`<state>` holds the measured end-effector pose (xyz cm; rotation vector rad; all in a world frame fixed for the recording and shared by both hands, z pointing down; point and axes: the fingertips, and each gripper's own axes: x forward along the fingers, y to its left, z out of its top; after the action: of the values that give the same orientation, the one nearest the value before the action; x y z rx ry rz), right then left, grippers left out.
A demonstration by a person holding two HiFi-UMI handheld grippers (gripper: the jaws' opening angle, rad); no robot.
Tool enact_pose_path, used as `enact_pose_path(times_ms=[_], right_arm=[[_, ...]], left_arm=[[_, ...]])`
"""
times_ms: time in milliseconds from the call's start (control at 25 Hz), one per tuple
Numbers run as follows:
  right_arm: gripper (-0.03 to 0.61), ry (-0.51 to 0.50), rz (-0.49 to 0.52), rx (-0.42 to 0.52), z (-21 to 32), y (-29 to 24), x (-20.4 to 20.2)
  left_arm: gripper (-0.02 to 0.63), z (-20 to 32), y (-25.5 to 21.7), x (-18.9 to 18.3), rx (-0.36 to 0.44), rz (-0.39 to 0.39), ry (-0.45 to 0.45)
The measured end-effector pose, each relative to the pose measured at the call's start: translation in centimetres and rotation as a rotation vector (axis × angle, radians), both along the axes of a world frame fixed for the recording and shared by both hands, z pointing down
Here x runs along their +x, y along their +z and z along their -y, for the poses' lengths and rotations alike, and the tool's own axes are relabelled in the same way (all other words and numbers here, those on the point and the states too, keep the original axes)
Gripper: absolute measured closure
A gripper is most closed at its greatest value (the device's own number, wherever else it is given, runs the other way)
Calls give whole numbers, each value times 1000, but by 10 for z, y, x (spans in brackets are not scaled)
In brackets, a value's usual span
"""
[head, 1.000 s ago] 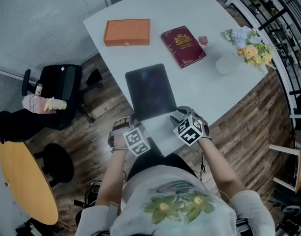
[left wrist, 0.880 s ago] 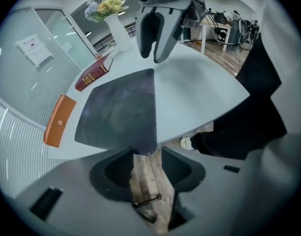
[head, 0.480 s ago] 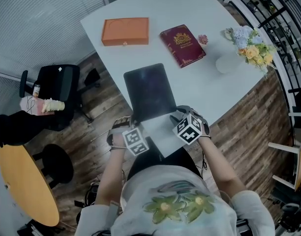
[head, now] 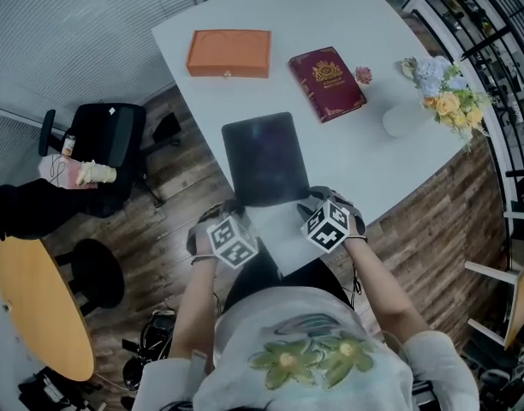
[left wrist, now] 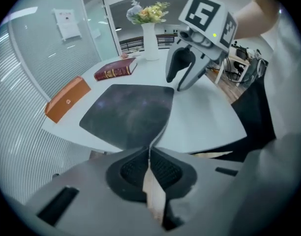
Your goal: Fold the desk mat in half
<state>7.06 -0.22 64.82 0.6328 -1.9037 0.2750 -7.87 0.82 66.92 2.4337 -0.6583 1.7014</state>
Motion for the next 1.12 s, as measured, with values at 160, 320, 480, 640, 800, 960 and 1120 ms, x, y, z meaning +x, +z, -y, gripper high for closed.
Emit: enact_pose_path(times_ms=[160, 320, 480, 640, 800, 960, 1120], right_arm=[[408, -58, -24, -8, 0, 5, 3], [408, -112, -48, -10, 3, 9, 7], [408, -155, -59, -25, 5, 13, 10], [408, -205, -64, -31, 7, 15, 11], [433, -234, -68, -34, 13, 14, 13], [517, -272, -69, -18, 16, 7, 13], [545, -277, -59, 1, 22, -3, 12]], left_arm=[[598, 5, -8, 0, -16, -35, -78], [598, 13, -18, 1, -11, -66, -147], [598, 21, -26, 1, -12, -95, -217], [598, 28, -34, 2, -18, -124, -282], [598, 37, -42, 3, -15, -144, -328], [598, 42, -45, 5, -16, -146, -349], [598, 47, -49, 2, -11, -145, -375]])
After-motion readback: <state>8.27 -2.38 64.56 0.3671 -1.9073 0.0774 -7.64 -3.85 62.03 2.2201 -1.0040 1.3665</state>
